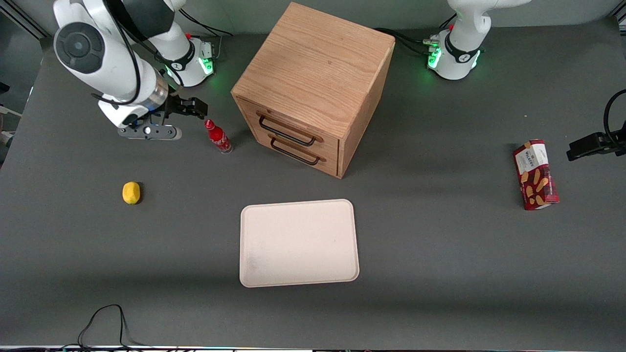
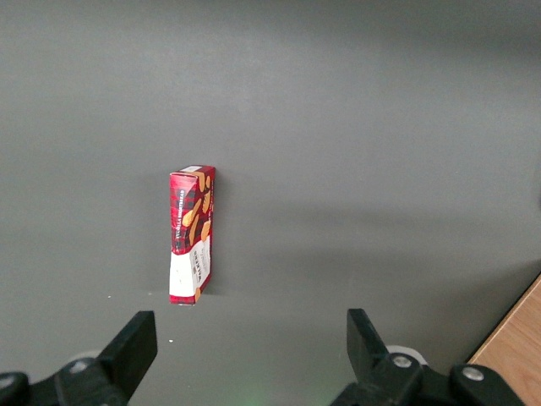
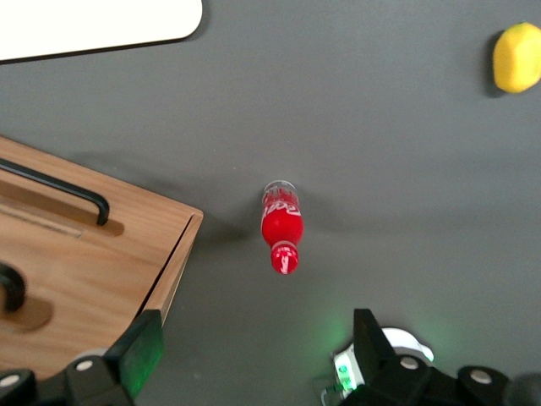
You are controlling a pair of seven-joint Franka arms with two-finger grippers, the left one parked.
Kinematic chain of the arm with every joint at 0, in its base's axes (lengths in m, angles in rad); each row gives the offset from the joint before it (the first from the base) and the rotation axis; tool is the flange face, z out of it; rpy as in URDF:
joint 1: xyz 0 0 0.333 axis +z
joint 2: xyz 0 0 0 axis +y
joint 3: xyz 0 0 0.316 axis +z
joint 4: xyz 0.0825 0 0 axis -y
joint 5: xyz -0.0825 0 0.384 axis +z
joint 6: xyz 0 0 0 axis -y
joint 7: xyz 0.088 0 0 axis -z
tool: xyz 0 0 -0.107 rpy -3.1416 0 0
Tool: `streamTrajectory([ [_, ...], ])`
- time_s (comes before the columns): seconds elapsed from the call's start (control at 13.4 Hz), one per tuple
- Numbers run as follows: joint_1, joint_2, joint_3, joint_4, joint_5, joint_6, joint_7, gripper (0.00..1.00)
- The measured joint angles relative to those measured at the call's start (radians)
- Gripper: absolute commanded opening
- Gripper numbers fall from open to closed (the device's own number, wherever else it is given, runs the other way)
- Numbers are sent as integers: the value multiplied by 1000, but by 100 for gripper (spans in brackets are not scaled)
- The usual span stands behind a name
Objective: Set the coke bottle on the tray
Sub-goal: 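Move the open right gripper over the red Coca-Cola bottle, then lower the right gripper and close it around the bottle's neck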
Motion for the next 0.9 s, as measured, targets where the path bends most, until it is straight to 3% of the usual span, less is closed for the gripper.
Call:
streamTrajectory([
  [0.9,27,-83,0,-406,-8,384,-15,99],
])
